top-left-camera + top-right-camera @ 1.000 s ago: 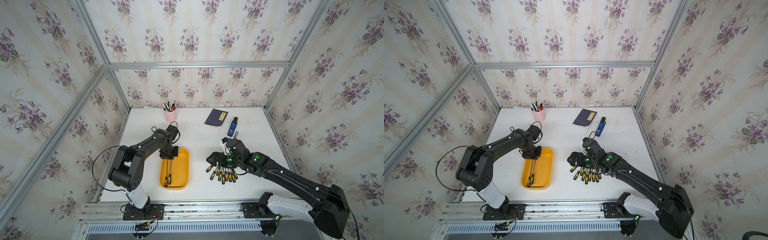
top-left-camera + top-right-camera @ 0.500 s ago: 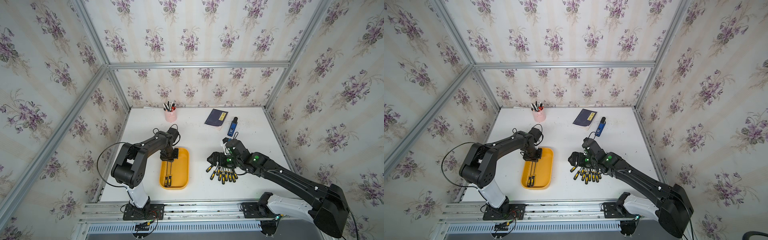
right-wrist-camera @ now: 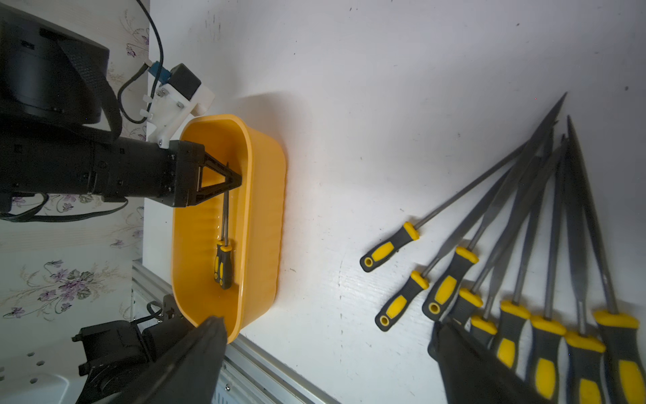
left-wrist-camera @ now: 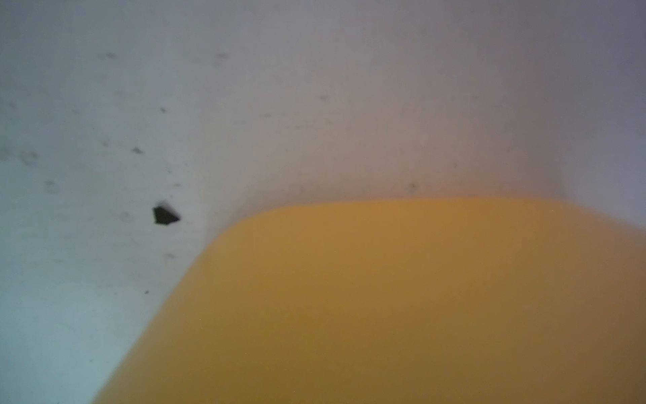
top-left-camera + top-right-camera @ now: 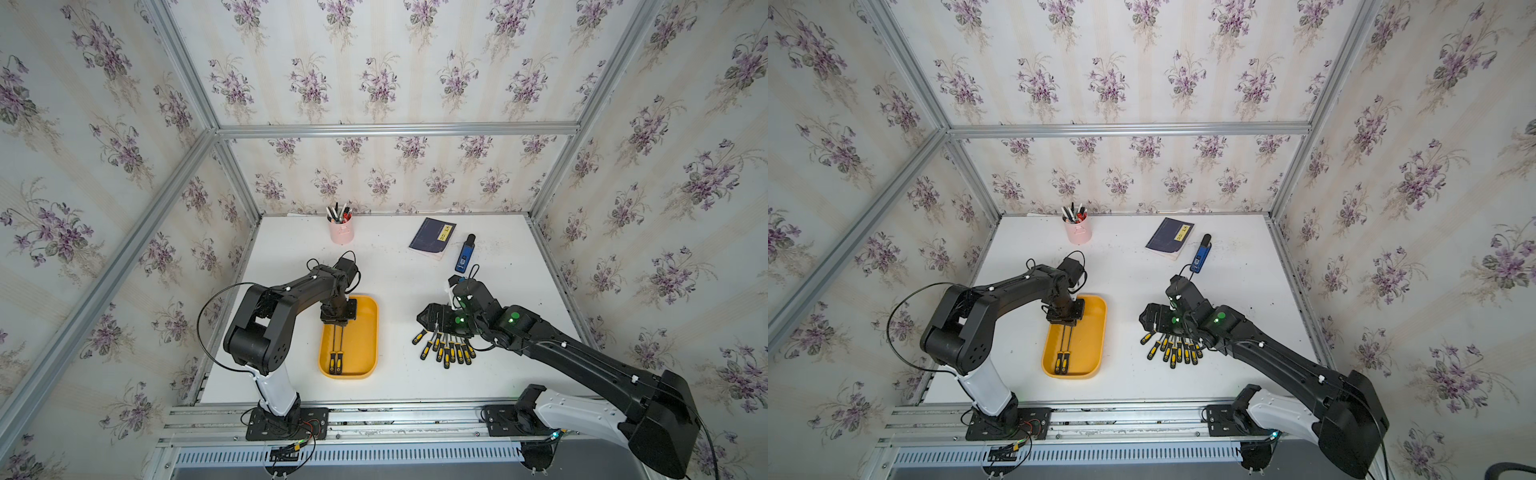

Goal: Put the file tool into the storage box
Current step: Place the file tool in the storage box, then pick up the file tool from the center of the board.

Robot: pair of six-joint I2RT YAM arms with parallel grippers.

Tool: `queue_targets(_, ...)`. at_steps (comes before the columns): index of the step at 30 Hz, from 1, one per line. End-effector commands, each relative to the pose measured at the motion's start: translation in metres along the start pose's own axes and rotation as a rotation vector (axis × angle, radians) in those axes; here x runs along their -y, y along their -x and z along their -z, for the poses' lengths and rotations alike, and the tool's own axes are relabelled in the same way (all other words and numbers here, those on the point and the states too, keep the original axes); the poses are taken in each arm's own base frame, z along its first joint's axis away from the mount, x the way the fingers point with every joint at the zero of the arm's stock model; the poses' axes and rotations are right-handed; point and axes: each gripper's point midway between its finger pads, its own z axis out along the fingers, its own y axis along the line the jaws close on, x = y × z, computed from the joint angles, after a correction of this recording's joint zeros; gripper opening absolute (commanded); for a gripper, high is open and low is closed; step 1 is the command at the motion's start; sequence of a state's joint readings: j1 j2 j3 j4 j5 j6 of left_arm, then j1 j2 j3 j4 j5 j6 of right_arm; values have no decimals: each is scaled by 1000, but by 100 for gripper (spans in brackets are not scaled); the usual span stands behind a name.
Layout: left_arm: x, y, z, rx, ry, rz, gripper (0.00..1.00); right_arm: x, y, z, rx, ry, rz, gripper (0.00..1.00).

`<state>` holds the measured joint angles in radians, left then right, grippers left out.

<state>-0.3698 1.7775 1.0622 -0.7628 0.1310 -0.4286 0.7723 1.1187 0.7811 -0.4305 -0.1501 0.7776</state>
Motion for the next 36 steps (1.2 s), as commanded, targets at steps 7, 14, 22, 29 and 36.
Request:
queue_targets(7,-6,-1,-1,23,25,2,22,13,0,4,28,-41,-10,98)
queue_targets(14,-3,3,12,48,11,-10,33,25,1,9,53,-74,-41,98)
queue_targets(22,14,17,68,145,-68,-18,45,112,2,30,82,-352,-317,97)
queue_targets(29,37,24,142,338,-184,-38,51,153,-12,27,1,-498,-398,85)
queue_targets(36,73,11,189,428,-327,-110,53,171,-32,3,-101,-550,-398,67)
